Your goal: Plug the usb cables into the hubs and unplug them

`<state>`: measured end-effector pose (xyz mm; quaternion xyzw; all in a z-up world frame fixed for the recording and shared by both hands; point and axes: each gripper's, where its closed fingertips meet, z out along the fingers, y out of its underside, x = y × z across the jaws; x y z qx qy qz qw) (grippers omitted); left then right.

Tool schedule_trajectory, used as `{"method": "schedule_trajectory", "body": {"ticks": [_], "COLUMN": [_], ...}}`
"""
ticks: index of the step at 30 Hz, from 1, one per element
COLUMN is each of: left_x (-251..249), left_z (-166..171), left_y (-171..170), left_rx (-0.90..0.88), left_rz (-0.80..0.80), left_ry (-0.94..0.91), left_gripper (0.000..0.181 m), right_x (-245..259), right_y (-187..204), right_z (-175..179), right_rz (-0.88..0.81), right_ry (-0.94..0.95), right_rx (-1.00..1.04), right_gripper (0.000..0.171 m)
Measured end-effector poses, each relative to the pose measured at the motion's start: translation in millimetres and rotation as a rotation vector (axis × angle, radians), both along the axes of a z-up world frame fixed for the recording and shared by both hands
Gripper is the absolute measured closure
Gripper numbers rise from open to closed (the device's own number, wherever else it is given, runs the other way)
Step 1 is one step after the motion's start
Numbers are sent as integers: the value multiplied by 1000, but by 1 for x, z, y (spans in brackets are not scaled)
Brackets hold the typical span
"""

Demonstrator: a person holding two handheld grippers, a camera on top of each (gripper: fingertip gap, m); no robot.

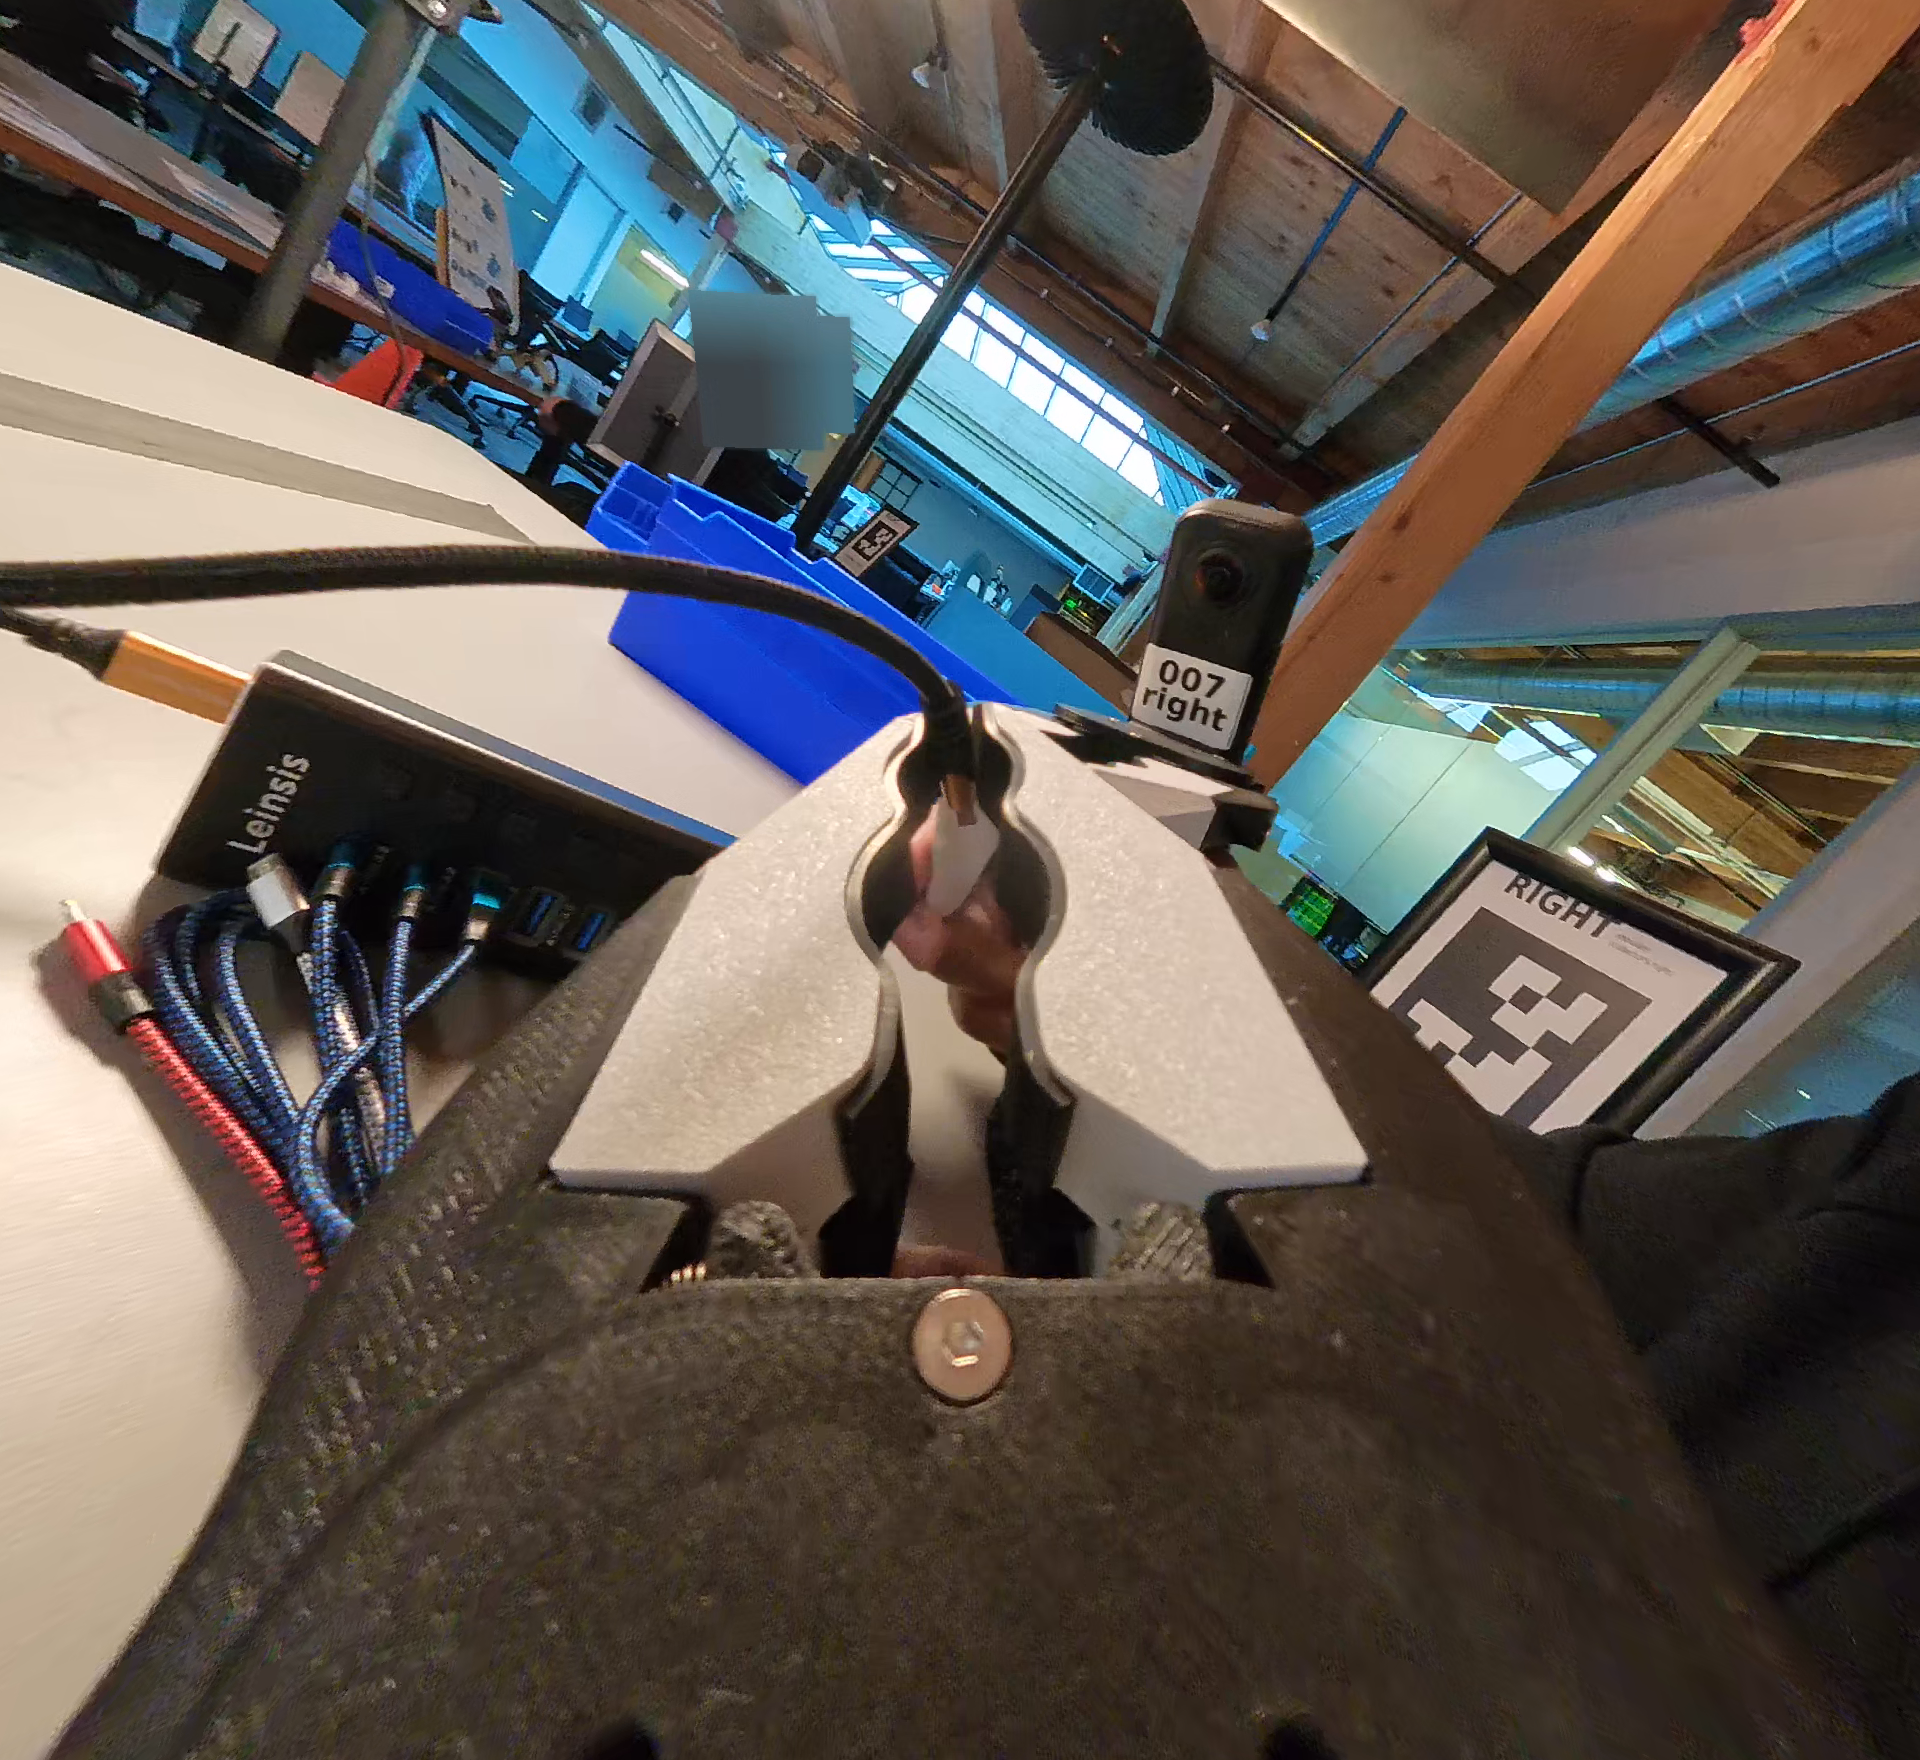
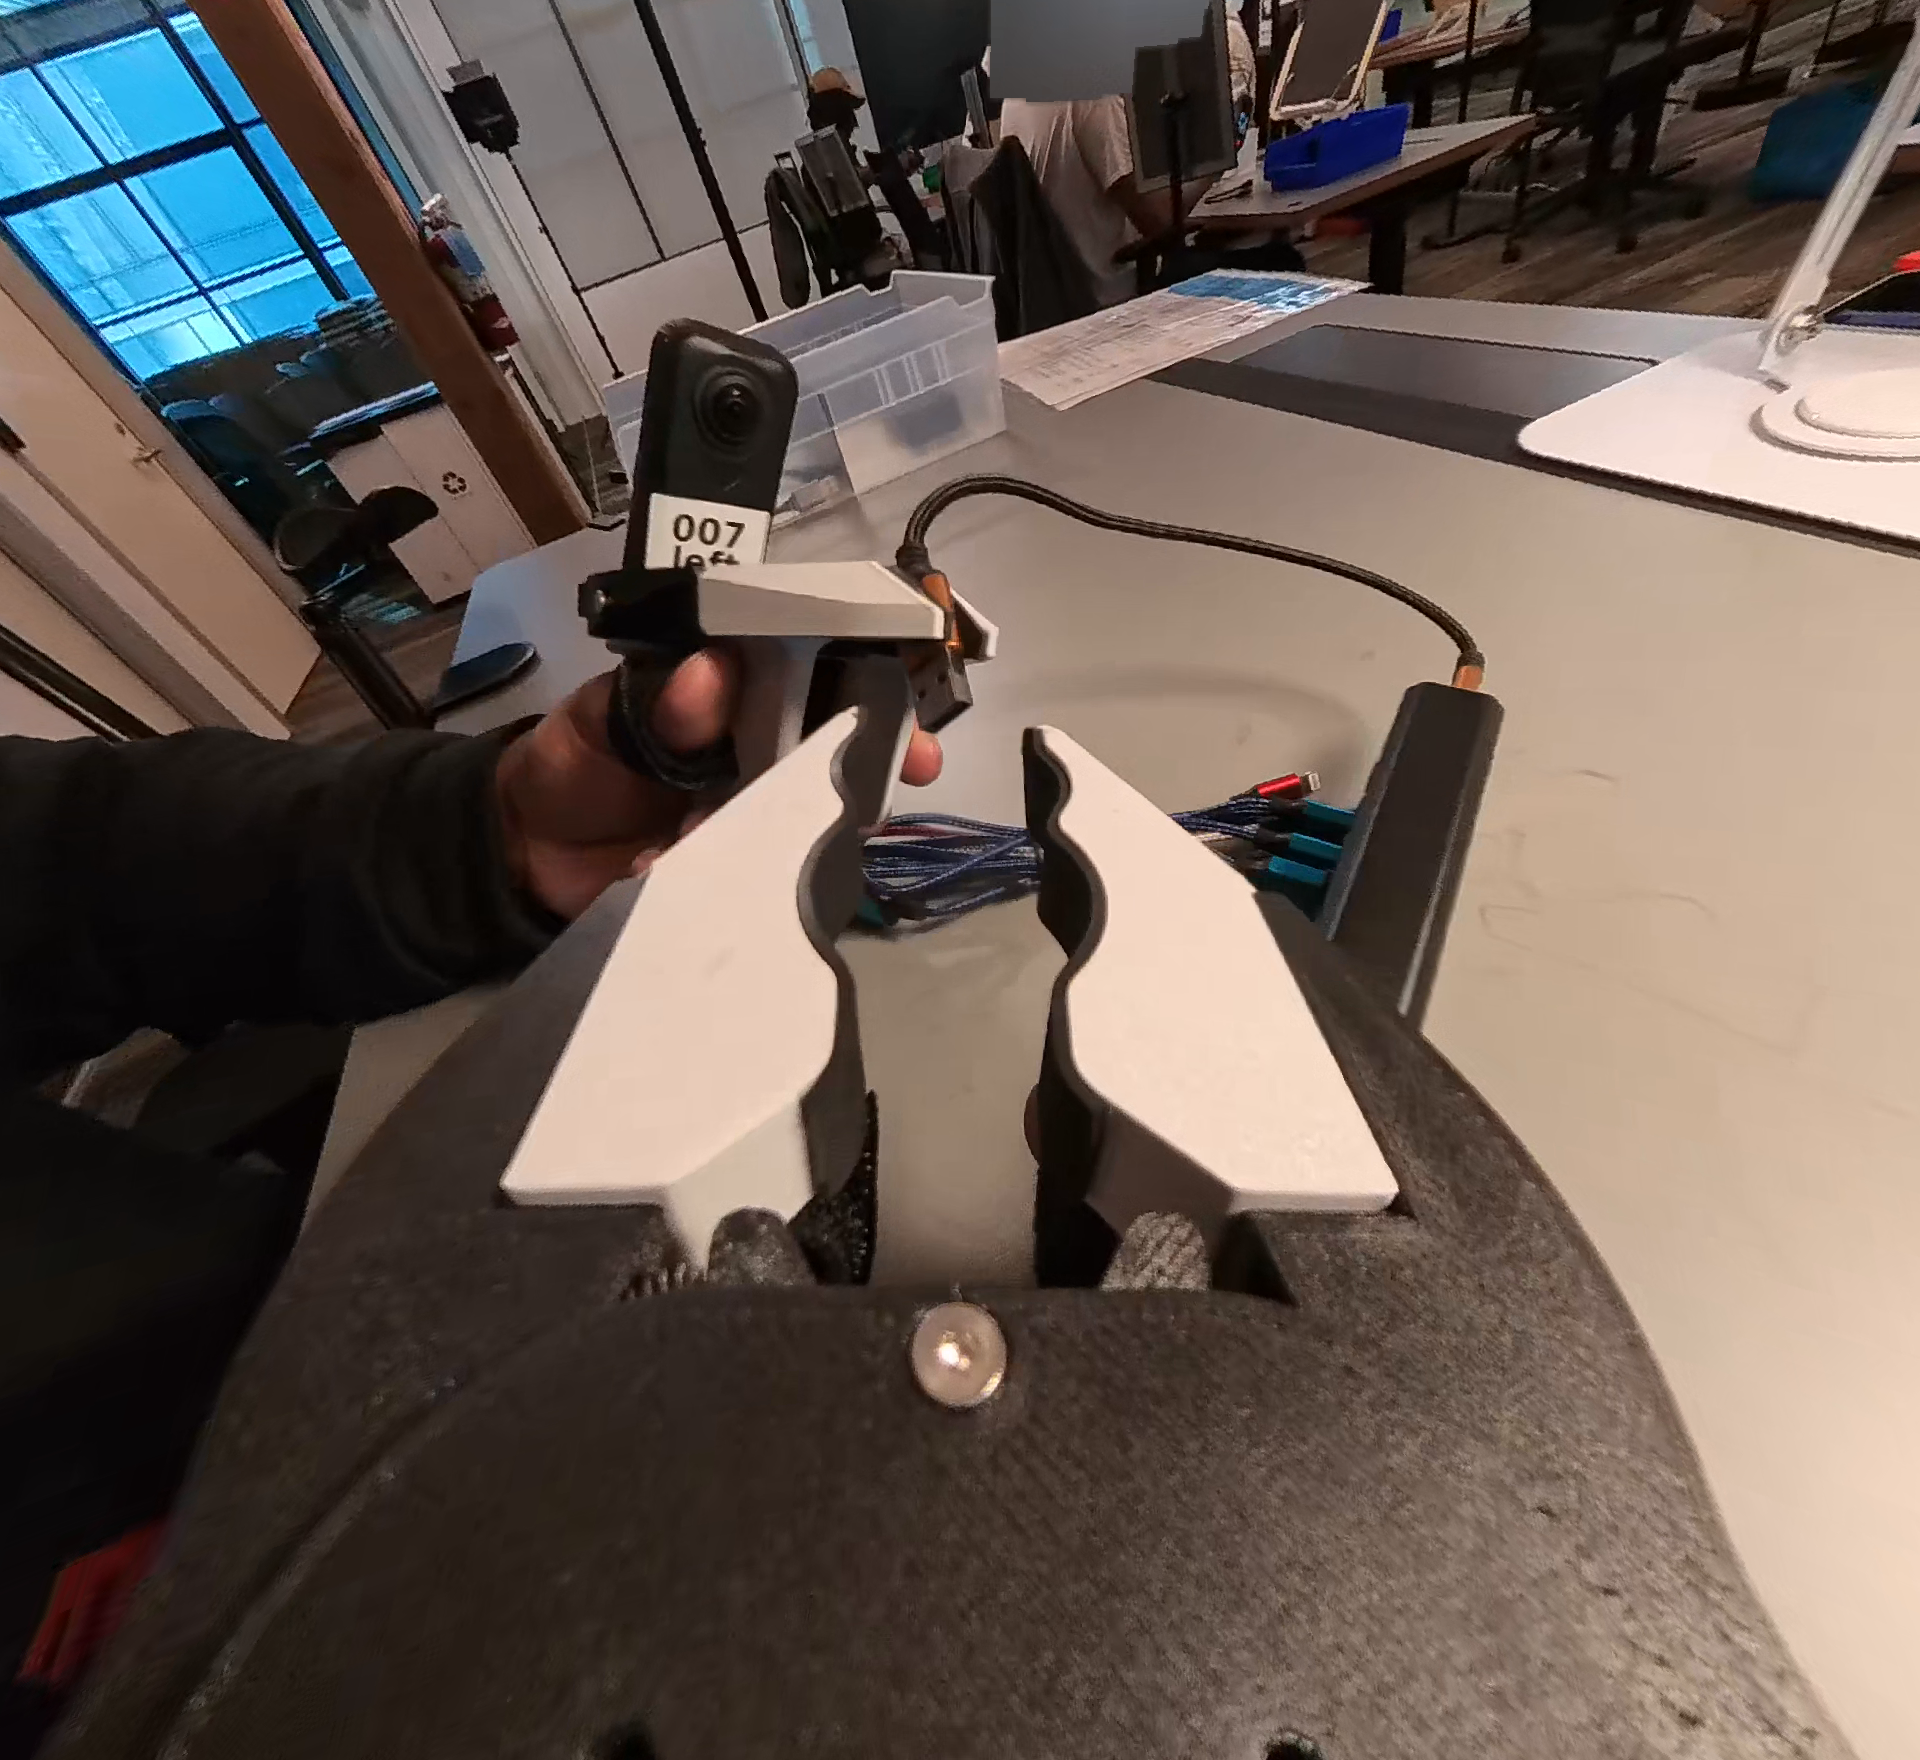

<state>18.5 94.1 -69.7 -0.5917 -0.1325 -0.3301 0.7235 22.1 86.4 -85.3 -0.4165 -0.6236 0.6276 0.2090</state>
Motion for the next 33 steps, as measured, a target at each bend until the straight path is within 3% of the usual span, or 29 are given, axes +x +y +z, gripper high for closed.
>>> {"method": "schedule_trajectory", "body": {"ticks": [12,19,22,28,33], "left_x": [13,16,14,-11,-19], "left_z": [-3,-15,-24,-23,-15], "left_y": [2,-8,-20,-51,-56], "left_rx": [-21,-125,-191,-192,-227], "left_rz": [-64,-150,-155,-63,3], "left_ry": [32,40,107,174,424], "left_gripper": [171,159,149,148,144], "right_x": [-3,-3,-4,-3,-1], "right_y": [-13,-19,-24,-20,-25], "right_z": [-3,-14,-21,-19,-22], "right_rz": [1,-16,-21,-38,-21], "right_ry": [14,41,45,64,66], "right_rx": [33,195,260,298,336], "right_gripper": [160,164,166,166,166]}}
